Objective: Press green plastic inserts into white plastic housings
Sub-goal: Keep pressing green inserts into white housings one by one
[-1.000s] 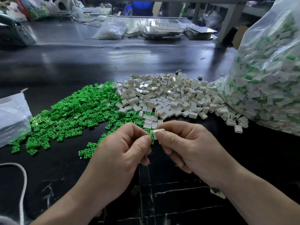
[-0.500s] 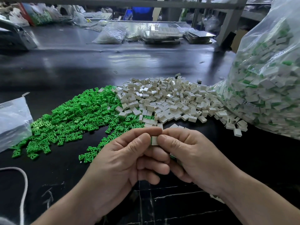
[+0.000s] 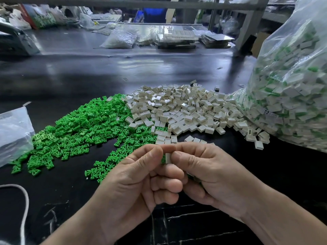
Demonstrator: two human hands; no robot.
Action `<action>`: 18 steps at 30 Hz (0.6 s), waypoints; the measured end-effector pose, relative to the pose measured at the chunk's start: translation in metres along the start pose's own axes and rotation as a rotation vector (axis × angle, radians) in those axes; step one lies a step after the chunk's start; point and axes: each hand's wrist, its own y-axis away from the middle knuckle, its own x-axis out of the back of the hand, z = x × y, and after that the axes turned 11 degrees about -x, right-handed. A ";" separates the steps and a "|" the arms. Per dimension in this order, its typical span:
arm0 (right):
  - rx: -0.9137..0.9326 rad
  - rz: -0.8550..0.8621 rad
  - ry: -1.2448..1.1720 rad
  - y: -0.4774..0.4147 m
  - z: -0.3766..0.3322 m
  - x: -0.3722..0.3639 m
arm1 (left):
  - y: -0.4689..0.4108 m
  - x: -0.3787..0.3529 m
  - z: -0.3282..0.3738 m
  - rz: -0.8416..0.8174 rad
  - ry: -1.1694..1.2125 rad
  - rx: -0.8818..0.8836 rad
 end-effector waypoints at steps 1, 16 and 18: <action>0.003 0.002 0.016 0.000 0.000 0.000 | 0.000 0.000 -0.001 -0.001 0.001 -0.004; 0.069 -0.025 -0.042 0.002 0.001 -0.008 | 0.001 -0.002 -0.004 -0.039 -0.070 -0.130; 0.084 -0.015 -0.025 0.002 0.000 -0.010 | 0.001 -0.002 -0.004 -0.027 -0.086 -0.157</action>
